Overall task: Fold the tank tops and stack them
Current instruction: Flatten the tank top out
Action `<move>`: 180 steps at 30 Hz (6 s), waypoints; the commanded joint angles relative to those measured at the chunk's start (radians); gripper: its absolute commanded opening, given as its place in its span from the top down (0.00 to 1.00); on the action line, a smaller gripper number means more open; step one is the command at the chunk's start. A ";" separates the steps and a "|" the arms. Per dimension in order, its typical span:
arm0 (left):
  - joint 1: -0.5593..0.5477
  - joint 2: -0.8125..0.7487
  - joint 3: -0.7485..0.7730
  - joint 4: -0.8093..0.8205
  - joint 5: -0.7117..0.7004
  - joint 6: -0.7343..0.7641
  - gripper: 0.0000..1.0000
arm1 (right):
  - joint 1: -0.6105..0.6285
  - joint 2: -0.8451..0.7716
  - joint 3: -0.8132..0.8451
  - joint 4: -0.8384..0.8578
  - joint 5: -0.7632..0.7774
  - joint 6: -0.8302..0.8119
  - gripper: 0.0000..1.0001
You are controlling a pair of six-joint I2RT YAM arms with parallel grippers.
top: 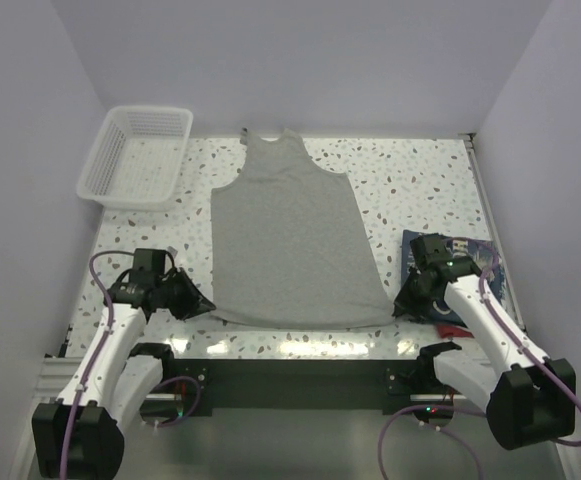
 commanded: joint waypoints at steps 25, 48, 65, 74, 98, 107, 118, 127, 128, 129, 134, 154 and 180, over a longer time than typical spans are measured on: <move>-0.109 0.166 0.156 0.244 0.005 0.010 0.48 | 0.046 0.027 0.172 0.105 -0.046 -0.117 0.37; -0.131 0.844 0.353 0.748 -0.202 -0.049 0.53 | 0.244 0.709 0.328 0.645 0.140 -0.077 0.41; -0.131 0.846 0.263 0.773 -0.201 -0.047 0.53 | 0.223 0.542 0.131 0.593 0.132 -0.050 0.36; -0.137 0.798 0.191 0.806 -0.185 -0.043 0.52 | 0.224 0.393 0.052 0.545 0.126 -0.077 0.29; -0.037 1.005 0.648 0.624 -0.483 0.054 0.56 | 0.986 0.569 0.570 0.404 0.334 -0.007 0.55; -0.034 1.143 0.765 0.625 -0.526 0.131 0.59 | 1.126 0.752 0.767 0.375 0.331 -0.024 0.74; -0.037 1.214 0.837 0.638 -0.507 0.161 0.69 | 1.197 0.899 0.871 0.337 0.301 -0.037 0.82; -0.037 1.237 0.832 0.650 -0.510 0.157 0.83 | 1.258 1.001 0.919 0.329 0.264 -0.028 0.80; -0.037 1.238 0.832 0.650 -0.510 0.154 0.84 | 1.266 1.005 0.922 0.329 0.264 -0.022 0.80; -0.037 1.238 0.831 0.654 -0.510 0.151 0.86 | 1.268 1.010 0.924 0.331 0.264 -0.021 0.79; -0.037 1.238 0.826 0.658 -0.518 0.149 0.88 | 1.289 1.030 0.931 0.332 0.271 -0.004 0.69; -0.037 1.238 0.843 0.650 -0.532 0.146 0.94 | 1.294 1.143 1.031 0.232 0.422 0.015 0.64; -0.034 1.270 0.932 0.589 -0.582 0.157 1.00 | 1.264 0.895 0.887 0.220 0.540 -0.007 1.00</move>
